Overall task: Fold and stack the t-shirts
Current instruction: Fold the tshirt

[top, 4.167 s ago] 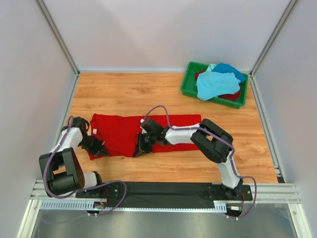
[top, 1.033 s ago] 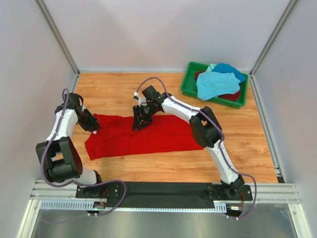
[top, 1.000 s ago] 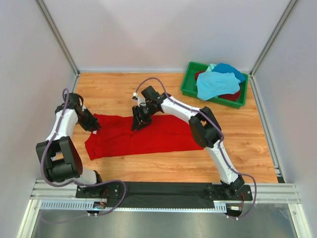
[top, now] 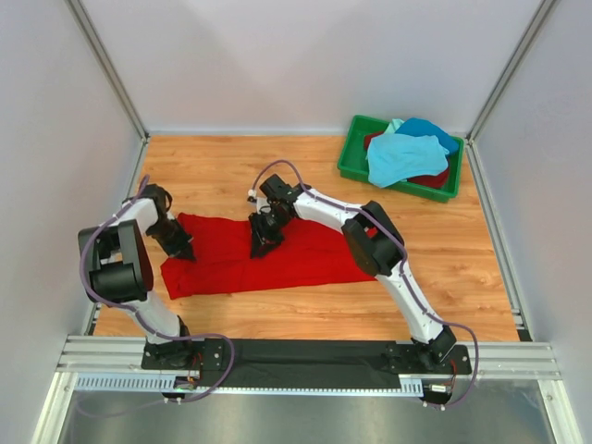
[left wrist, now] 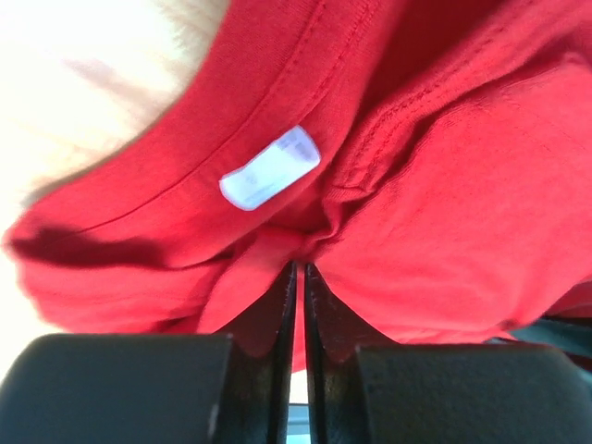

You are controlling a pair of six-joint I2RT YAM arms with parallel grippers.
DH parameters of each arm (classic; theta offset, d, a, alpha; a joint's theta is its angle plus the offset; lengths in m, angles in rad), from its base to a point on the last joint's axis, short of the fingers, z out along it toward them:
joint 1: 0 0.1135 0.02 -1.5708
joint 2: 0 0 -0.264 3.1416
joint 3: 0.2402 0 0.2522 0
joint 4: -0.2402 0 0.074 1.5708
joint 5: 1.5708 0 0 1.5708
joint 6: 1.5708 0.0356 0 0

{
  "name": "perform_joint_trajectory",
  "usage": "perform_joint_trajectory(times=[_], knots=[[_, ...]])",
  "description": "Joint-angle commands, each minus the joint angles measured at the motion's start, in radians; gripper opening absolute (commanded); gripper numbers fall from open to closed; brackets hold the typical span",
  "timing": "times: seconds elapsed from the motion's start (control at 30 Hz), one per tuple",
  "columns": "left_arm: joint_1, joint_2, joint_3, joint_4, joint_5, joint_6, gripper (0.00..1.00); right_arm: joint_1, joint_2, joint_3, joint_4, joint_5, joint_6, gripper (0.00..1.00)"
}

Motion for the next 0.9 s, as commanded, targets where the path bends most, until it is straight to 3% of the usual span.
perform_joint_trajectory(times=[0.0,0.2,0.37,0.47,0.6,0.7,0.87], knots=[[-0.002,-0.092,0.027,-0.025,-0.029,0.027,0.13,0.002,-0.083,0.064,-0.108,0.107,-0.044,0.32],[-0.003,-0.236,0.023,-0.033,0.063,0.000,0.18,-0.003,-0.061,0.215,-0.149,0.160,-0.063,0.44],[-0.003,-0.227,0.011,-0.016,0.098,-0.043,0.15,-0.009,-0.040,0.242,-0.125,0.204,0.003,0.48],[-0.037,-0.240,-0.015,-0.005,0.063,-0.085,0.16,-0.020,-0.082,0.243,-0.211,0.333,-0.029,0.54],[-0.120,-0.266,-0.066,0.039,-0.087,-0.251,0.28,-0.052,-0.154,0.226,-0.353,0.512,-0.121,0.66],[-0.152,-0.188,-0.077,0.045,-0.149,-0.359,0.30,-0.061,-0.215,0.163,-0.432,0.607,-0.196,0.73],[-0.173,0.084,0.102,-0.060,-0.240,-0.389,0.29,-0.090,-0.316,-0.024,-0.373,0.645,-0.233,0.79]])
